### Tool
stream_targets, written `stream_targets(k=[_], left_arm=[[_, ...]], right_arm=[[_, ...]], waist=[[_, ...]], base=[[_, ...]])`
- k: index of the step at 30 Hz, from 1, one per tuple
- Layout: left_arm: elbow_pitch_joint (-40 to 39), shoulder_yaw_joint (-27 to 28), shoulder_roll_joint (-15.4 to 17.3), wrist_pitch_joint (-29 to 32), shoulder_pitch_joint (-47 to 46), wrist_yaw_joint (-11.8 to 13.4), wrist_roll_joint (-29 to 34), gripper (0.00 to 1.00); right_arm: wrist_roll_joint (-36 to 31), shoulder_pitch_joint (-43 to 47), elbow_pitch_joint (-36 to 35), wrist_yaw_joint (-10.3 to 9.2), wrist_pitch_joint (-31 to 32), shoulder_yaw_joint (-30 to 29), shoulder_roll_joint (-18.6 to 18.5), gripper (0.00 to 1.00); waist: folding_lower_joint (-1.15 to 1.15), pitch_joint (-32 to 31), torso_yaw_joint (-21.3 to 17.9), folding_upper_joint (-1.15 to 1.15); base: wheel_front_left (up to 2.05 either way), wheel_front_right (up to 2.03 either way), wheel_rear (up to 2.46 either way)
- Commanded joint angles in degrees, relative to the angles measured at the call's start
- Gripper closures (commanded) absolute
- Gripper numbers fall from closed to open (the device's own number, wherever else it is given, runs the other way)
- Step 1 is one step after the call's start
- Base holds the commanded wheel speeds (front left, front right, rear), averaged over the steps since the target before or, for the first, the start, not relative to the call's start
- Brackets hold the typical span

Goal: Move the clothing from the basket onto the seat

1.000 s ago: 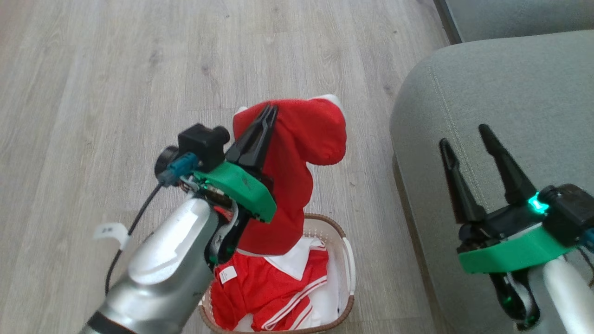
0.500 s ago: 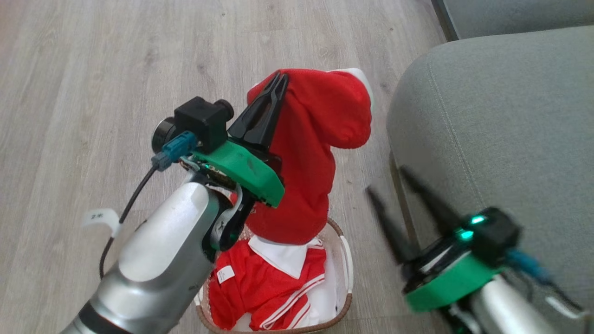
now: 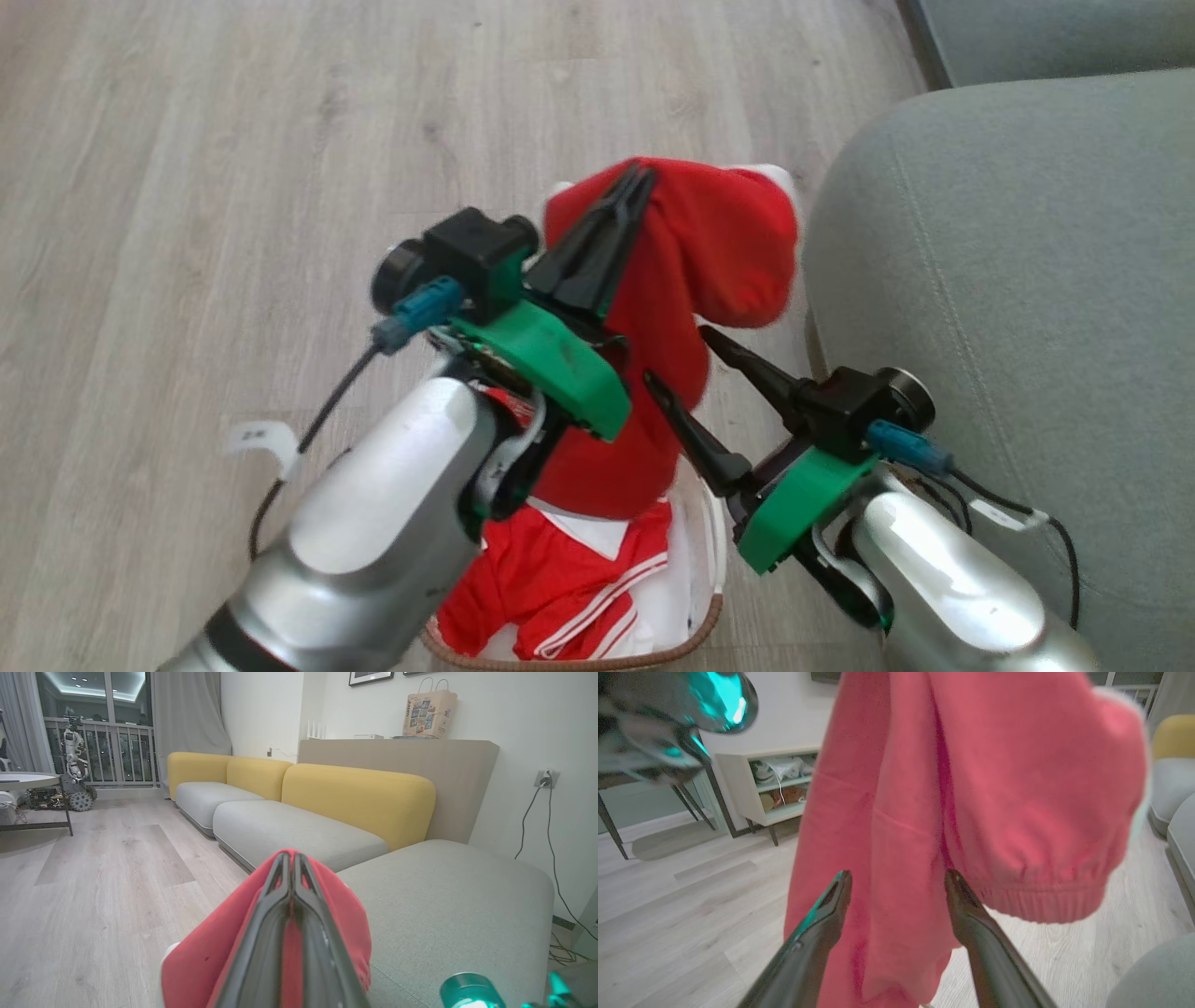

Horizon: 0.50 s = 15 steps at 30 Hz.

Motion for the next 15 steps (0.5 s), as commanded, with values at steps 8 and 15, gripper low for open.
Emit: stream_targets(k=[8,15], left_arm=[[-1.1,-0.4,-2.3,0.1,-5.6,-1.4,-0.1,1.00],[-0.6,-1.5,-3.0,-0.1,-5.8,-1.8,-0.4,1.00]], right_arm=[[2.4,-6.7,7.9,-0.01,-0.4,2.5,2.8,0.00],[3.8,-9.2,10.5,-0.01,-0.4,3.1,3.7,0.00]], waist=[[0.00,0.3,3.0,0.00],[0.00,0.5,3.9,0.00]], base=[[0.00,0.00,0.00],[0.00,0.00,0.00]])
